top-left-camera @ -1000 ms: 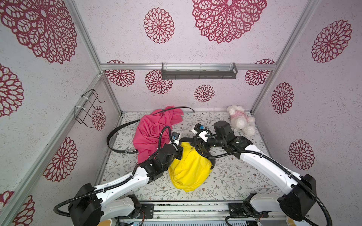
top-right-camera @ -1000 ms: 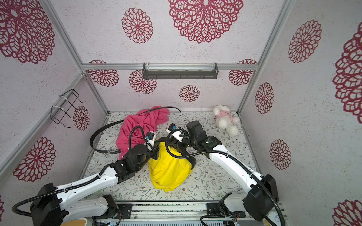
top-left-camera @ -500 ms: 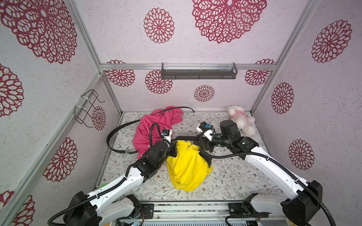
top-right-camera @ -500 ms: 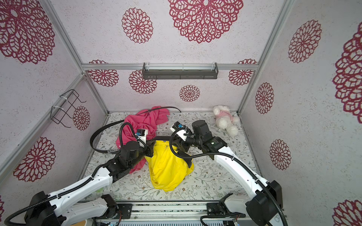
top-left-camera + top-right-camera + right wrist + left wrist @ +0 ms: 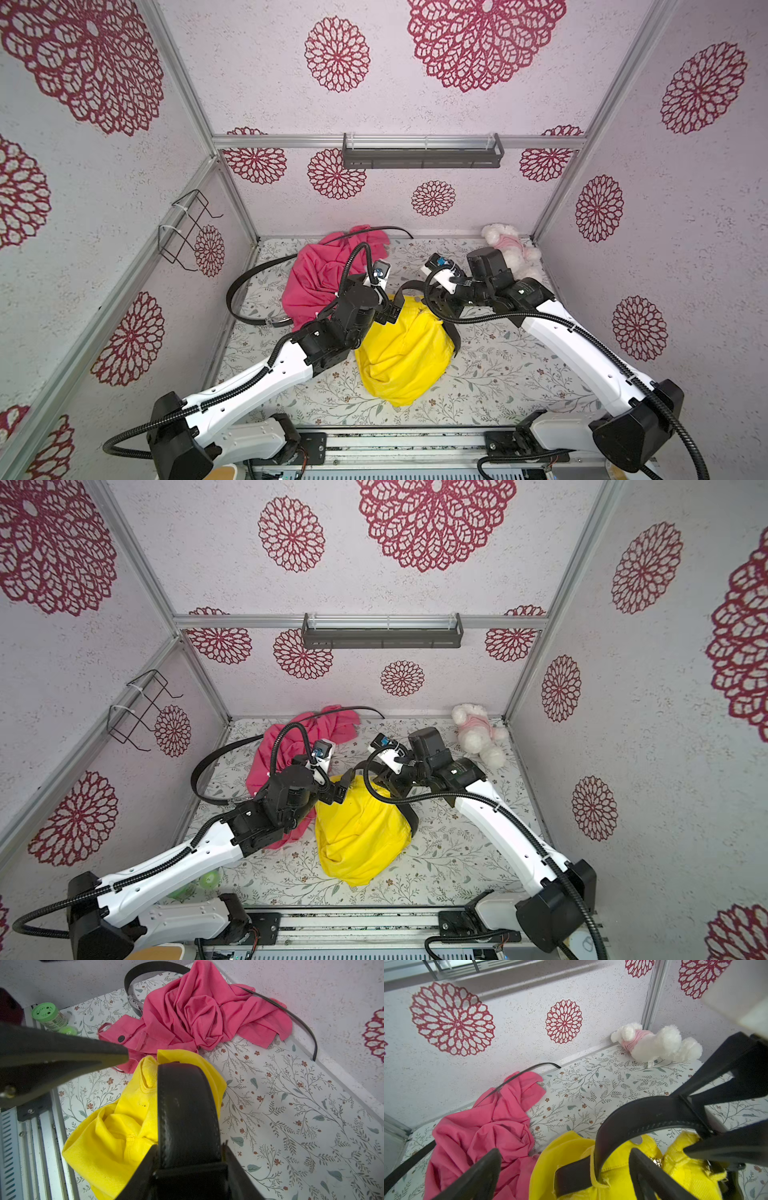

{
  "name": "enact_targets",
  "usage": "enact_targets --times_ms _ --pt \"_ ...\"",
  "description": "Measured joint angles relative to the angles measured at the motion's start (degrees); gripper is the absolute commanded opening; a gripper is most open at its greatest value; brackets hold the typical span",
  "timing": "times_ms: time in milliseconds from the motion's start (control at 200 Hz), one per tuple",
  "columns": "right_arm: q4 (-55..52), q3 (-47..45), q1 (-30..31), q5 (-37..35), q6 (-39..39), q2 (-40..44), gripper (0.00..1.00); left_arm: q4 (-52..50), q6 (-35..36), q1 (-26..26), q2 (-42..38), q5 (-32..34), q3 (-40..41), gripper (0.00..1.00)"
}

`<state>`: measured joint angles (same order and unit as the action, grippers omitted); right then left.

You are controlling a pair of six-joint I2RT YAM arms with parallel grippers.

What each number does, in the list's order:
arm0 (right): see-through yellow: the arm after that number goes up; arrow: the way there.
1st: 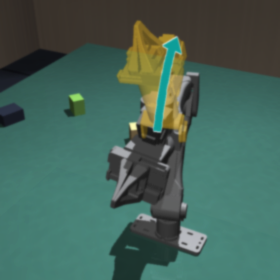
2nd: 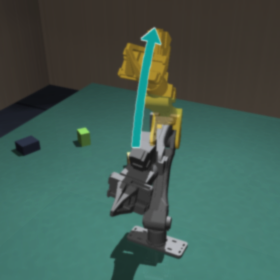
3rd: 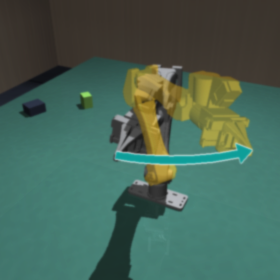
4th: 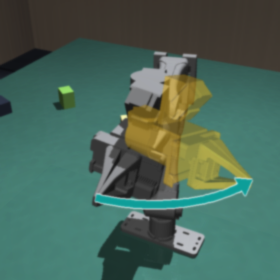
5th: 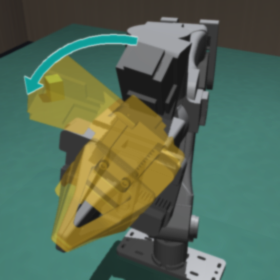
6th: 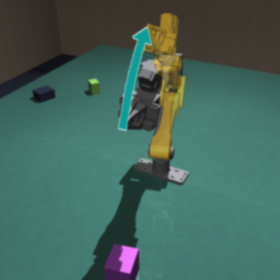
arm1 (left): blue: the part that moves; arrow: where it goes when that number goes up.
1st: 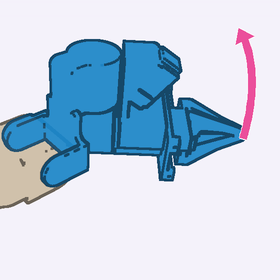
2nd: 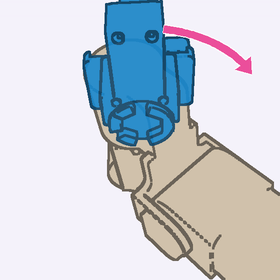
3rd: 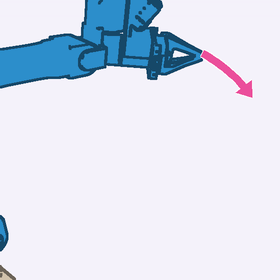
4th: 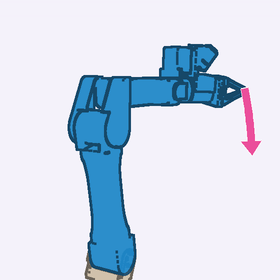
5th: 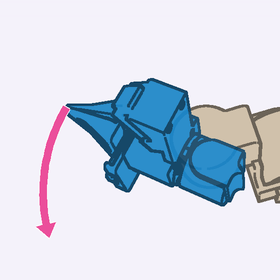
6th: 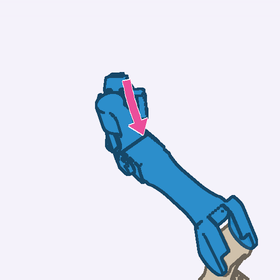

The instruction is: Remove the belt from the trousers

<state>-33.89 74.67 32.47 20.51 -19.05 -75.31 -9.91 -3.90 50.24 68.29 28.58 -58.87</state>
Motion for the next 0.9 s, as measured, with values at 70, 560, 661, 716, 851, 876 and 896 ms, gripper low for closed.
enact_targets --times_ms 70,560,661,716,851,876,896 --pt "-0.11 0.02 0.00 0.00 0.00 0.00 0.00 0.13 1.99 -0.02 0.66 -1.44 -0.22 0.97" --pt "-0.74 0.55 0.28 0.24 0.09 0.66 0.00 4.57 6.78 -1.22 6.95 -11.04 1.22 0.91" --pt "-0.72 0.55 0.39 0.42 0.15 1.25 0.00 6.10 6.43 -4.59 9.22 -12.74 1.40 0.62" --pt "-0.72 0.55 0.48 0.55 0.20 1.51 0.00 6.84 5.81 -6.47 9.49 -13.51 1.44 0.44" --pt "1.31 0.52 0.87 0.68 0.42 1.51 0.00 9.40 5.14 -7.93 9.42 -16.63 1.46 0.03" --pt "1.73 0.50 0.90 0.70 0.50 1.53 0.00 9.73 5.27 -7.93 9.40 -17.20 1.55 0.00" --pt "2.12 0.50 0.92 0.63 0.59 1.53 0.00 10.08 4.83 -8.02 9.33 -17.49 1.68 0.00"
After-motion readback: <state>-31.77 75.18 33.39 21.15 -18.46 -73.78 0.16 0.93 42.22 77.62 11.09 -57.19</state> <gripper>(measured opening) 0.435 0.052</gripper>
